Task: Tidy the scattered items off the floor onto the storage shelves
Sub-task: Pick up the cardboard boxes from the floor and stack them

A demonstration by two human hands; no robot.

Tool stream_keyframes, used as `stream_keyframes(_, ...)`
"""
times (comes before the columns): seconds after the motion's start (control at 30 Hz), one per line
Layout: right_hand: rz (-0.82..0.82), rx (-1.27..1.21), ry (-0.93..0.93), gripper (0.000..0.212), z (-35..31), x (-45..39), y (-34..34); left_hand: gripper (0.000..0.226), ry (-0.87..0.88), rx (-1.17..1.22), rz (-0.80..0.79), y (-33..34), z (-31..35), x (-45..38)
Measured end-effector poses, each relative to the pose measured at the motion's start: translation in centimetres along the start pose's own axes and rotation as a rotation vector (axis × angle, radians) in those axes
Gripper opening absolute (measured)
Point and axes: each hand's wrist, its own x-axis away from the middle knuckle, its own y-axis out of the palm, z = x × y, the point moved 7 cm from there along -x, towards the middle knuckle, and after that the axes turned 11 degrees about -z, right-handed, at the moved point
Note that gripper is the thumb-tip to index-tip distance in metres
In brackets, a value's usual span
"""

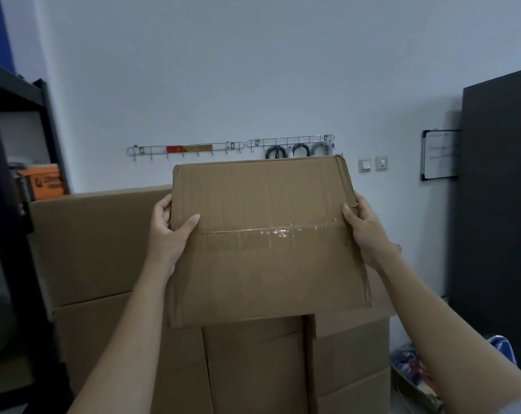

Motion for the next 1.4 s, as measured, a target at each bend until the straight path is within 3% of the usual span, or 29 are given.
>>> stream_keyframes(0.4, -0.095, 0.052, 0.090, 0.051, 7.2, -10.6, 1.7, 0.060, -0.016, -0.022, 0.110, 0.9, -5.5, -6.2)
stream_keyframes(0.53, -0.069, 0.297, 0.118, 0.087, 7.9, -13.9, 1.8, 0.059, -0.005, -0.150, 0.084, 2.0, -5.9, -9.5)
stream_keyframes(0.63, -0.011, 0.545, 0.018, 0.101, 7.2, -15.9, 2.7, 0.055, 0.036, -0.293, 0.203, 1.8, -5.0, -11.0)
stream_keyframes(0.73, 0.039, 0.843, -0.105, 0.086, 6.5, -17.7, 4.2, 0.058, 0.113, -0.526, 0.149, 3.4, -3.0, -10.7)
stream_keyframes(0.83, 0.019, 1.051, -0.051, 0.064, 6.7, -20.0, 5.0, 0.068, -0.003, -0.725, -0.204, 8.6, -3.1, -9.1)
stream_keyframes(0.9, -0.018, 1.102, -0.011, 0.060, 7.1, -21.5, 5.4, 0.073, -0.015, -0.910, -0.323, 12.0, -3.7, -7.5)
stream_keyframes(1.0, -0.077, 1.114, -0.058, 0.052, 7.4, -23.2, 6.0, 0.089, 0.029, -1.235, -0.291, 15.7, -3.9, -5.7)
stream_keyframes(1.13, -0.162, 1.010, -0.138, 0.031, 6.8, -24.3, 6.3, 0.102, 0.075, -1.418, -0.202, 17.4, -4.1, -5.2)
stream_keyframes(1.4, -0.275, 0.933, -0.329, 0.031, 4.1, -19.2, 8.2, 0.090, 0.124, -1.380, -0.120, 16.2, -3.6, -10.6)
